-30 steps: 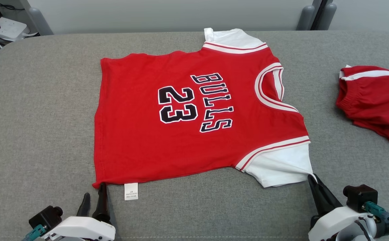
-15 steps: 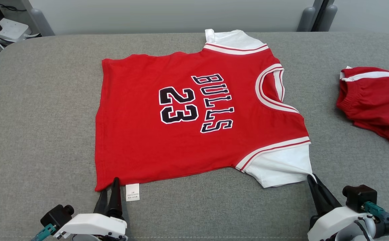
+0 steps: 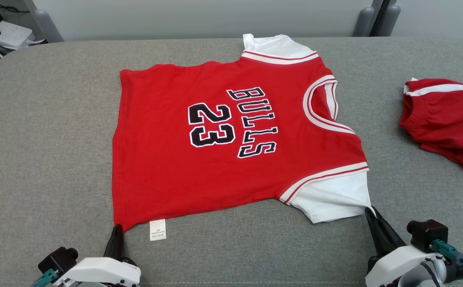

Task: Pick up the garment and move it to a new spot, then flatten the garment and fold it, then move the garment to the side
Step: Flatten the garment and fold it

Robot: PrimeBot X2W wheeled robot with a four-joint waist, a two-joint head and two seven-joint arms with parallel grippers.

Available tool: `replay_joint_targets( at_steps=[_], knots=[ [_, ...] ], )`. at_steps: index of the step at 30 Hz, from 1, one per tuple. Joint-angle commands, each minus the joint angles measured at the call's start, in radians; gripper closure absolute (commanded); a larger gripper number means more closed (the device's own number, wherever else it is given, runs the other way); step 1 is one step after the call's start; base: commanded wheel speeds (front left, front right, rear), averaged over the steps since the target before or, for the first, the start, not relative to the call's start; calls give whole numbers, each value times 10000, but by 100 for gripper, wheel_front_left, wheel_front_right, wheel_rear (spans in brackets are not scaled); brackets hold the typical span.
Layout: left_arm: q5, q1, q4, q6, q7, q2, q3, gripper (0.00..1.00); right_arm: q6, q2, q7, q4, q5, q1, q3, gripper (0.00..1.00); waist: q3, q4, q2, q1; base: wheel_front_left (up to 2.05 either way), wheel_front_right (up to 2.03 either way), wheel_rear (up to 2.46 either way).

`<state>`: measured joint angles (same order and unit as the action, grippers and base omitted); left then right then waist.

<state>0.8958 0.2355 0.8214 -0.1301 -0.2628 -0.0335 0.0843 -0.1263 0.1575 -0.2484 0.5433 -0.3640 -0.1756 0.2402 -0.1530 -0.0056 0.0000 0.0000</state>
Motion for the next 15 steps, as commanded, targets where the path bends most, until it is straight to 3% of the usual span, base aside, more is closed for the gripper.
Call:
replay_joint_targets(
  at_steps=[1, 15],
  knots=[
    [-141, 376, -94, -5, 10, -168, -310, 100, -44, 67, -134, -229, -85, -255, 214, 100, -2, 1, 0, 0, 0, 0, 0],
    [-1445, -14, 8, 49, 10, -168, -1027, 100, -44, 251, -134, -209, -365, 43, 484, 100, 663, 15, 0, 0, 0, 0, 0]
  ],
)
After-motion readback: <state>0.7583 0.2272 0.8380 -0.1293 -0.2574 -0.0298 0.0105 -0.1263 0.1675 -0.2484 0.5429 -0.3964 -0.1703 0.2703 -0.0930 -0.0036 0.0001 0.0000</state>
